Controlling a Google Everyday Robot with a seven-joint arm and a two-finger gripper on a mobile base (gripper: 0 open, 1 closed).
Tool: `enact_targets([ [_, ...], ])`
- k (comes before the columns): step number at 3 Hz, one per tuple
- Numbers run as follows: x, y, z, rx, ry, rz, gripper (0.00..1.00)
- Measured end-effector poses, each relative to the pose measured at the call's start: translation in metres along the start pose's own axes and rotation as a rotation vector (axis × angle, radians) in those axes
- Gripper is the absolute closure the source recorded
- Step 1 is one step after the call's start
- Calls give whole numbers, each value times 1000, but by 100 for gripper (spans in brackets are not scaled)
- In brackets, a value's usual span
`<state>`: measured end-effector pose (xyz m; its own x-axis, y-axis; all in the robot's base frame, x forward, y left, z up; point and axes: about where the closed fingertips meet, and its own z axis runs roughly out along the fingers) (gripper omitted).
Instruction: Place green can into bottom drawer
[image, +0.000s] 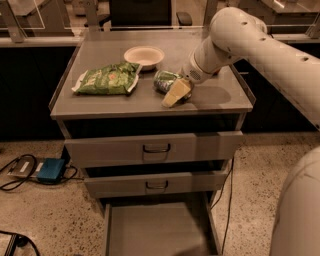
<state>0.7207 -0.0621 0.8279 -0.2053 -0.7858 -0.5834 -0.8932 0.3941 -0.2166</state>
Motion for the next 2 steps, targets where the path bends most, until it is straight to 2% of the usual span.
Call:
enact_targets([
  [1, -26, 27, -52, -14, 23, -89, 100],
  [2, -26, 27, -52, -14, 23, -89, 100],
])
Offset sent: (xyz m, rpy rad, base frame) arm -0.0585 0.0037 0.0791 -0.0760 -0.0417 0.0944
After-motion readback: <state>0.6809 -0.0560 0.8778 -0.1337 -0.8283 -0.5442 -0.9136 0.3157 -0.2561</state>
